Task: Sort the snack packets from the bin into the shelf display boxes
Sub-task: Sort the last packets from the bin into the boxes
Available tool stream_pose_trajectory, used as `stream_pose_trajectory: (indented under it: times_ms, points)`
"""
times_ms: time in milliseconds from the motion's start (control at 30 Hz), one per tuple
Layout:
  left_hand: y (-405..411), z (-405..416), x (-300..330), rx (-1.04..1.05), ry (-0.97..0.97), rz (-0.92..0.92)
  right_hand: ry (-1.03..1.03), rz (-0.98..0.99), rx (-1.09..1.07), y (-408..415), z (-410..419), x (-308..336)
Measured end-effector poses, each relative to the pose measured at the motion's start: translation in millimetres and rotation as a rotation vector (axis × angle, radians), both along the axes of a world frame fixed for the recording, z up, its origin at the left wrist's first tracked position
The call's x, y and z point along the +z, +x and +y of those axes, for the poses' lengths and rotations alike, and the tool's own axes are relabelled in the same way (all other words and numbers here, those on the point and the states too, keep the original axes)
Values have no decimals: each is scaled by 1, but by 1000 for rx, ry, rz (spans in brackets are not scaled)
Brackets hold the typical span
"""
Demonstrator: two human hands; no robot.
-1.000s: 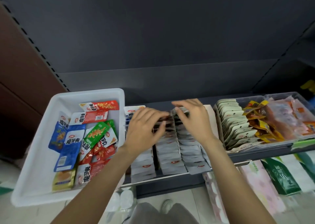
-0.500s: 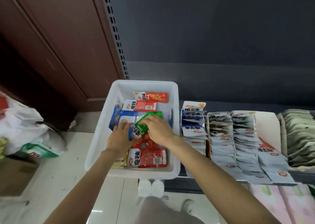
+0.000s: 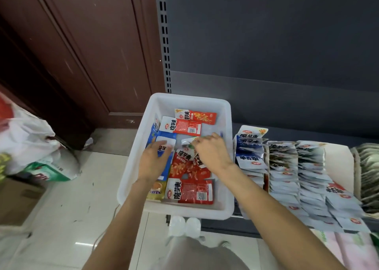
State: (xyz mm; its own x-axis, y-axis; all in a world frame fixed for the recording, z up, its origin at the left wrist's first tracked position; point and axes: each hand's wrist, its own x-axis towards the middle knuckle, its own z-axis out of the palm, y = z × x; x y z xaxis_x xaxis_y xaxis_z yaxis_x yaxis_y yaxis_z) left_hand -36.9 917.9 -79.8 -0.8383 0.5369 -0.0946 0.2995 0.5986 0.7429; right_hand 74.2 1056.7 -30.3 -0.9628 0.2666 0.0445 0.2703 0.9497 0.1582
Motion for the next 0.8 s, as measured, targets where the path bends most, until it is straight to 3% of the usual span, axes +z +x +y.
stream_pose_trajectory:
  times_ms: [100, 167, 233, 300, 400, 533, 633, 733, 800]
  points:
    - [20, 3, 30, 173, 339, -178, -161, 448, -256, 21, -3, 14]
    - [36, 8, 54, 167, 484, -397, -341, 658, -324, 31, -9, 18]
    - [51, 15, 70, 72, 552, -630, -431, 737, -314, 36, -18, 20]
    - [66, 22, 78, -5, 589, -699, -416, 733, -264, 40, -28, 19]
    - [77, 33, 80, 11, 574, -555, -379, 701, -187, 47, -33, 14]
    - [78, 39, 84, -32, 513, -353, -501, 725, -171, 65, -23, 28]
    - [87, 48, 107, -265, 461, -186, -612, 817, -268, 96, 3, 63]
    - [110, 71, 131, -557, 483, -267, -756, 771, -273, 137, 34, 103]
    - [130, 95, 140, -690, 451, -214, -852, 723, -284, 165, 53, 119]
